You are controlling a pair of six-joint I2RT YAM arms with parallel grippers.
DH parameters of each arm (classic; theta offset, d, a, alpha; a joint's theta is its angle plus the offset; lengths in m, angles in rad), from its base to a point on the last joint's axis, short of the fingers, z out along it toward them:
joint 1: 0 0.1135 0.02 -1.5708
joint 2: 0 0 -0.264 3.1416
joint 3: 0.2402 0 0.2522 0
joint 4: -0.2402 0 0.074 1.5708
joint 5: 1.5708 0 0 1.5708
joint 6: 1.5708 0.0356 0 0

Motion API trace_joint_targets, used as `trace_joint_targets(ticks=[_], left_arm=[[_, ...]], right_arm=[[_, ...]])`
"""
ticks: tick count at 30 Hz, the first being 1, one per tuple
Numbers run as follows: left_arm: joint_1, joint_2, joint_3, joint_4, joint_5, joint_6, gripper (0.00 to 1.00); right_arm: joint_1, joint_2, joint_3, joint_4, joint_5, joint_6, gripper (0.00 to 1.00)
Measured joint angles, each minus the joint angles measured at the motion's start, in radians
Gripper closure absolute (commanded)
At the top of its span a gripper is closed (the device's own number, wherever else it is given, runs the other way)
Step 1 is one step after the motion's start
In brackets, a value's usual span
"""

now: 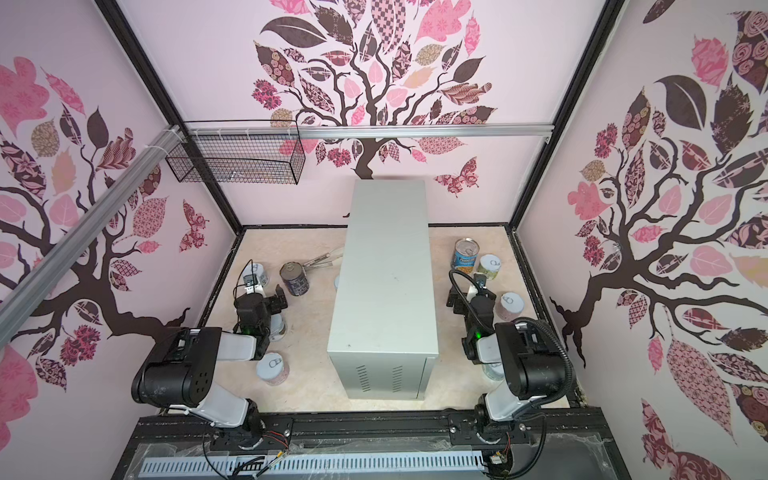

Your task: Place and organize the canned foods onto the counter

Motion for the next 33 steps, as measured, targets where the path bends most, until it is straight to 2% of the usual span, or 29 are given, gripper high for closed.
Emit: trace_joint_targets(ticks=[31,33], left_arm=[[-0.001,0.000,0.000,0.002,-0.002,0.000,0.02],[-0.008,-0.002,0.000,0.002,-0.016,0.001,0.02]], right_arm=[[-0.008,0.000,0.000,0.000,-0.010,0.001,0.00],[-0.007,0.000,-0.008,0.017,0.016,0.009,0.00]])
